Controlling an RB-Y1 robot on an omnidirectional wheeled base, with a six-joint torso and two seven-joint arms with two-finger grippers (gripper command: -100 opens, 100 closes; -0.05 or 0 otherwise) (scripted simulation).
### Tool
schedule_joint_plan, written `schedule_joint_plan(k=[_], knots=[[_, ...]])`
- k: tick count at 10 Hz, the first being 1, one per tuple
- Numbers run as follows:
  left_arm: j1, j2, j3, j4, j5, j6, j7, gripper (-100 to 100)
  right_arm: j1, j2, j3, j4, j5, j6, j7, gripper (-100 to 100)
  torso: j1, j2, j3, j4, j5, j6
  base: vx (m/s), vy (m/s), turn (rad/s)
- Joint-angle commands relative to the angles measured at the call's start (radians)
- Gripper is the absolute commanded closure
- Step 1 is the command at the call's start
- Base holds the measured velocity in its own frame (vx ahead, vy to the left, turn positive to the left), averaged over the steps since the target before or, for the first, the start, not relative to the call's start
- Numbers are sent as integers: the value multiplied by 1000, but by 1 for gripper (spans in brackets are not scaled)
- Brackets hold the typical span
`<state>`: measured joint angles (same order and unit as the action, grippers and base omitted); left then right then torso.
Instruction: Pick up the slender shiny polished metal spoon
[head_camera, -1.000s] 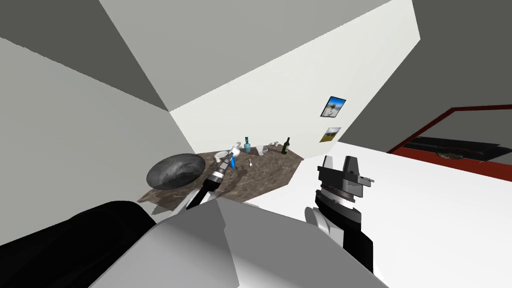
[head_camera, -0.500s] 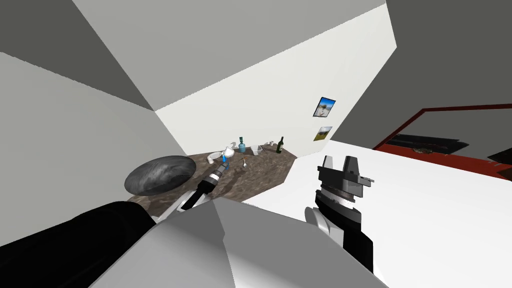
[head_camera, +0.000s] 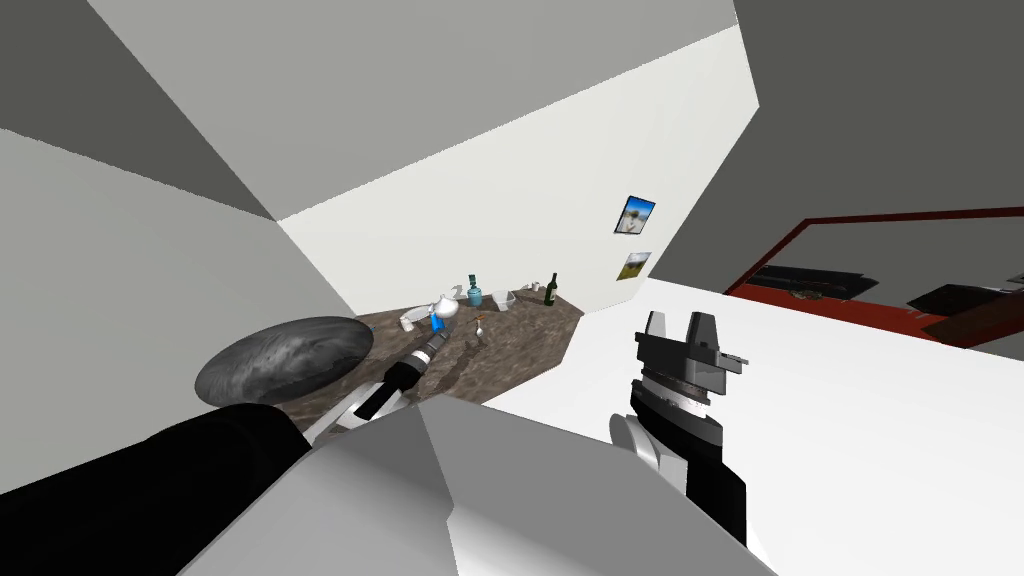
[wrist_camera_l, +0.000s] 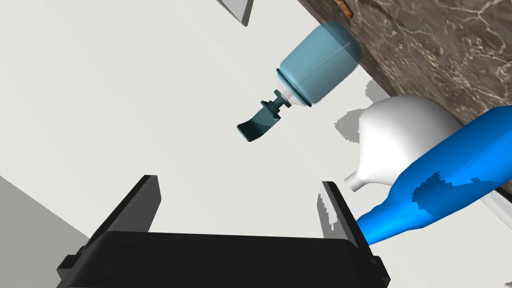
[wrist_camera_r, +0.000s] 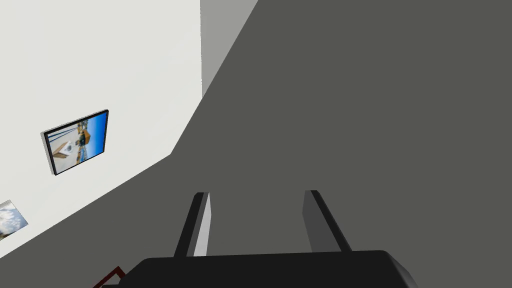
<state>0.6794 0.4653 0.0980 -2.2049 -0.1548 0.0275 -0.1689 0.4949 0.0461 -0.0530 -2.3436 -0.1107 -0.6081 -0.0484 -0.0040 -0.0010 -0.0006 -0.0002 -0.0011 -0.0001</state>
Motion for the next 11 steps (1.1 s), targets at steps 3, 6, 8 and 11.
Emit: schedule_joint_plan(k=[3, 6, 8, 11], knots=[[28, 53, 22, 13, 4, 82, -11, -100, 0, 0, 0, 0, 0, 0, 0, 0, -2, -1, 0, 0, 0, 0, 41, -77, -83], [55, 100, 41, 29, 17, 152, -21, -100, 0, 0, 0, 0, 0, 0, 0, 0, -2, -2, -1, -1, 0, 0, 62, -81, -83], [81, 142, 58, 46, 36, 211, -30, -100, 0, 0, 0, 0, 0, 0, 0, 0, -1, -2, -1, 0, 0, 0, 82, -91, -102], [108, 180, 73, 63, 62, 284, -39, -100, 0, 0, 0, 0, 0, 0, 0, 0, 0, -2, -1, -1, 0, 0, 76, -72, -71]])
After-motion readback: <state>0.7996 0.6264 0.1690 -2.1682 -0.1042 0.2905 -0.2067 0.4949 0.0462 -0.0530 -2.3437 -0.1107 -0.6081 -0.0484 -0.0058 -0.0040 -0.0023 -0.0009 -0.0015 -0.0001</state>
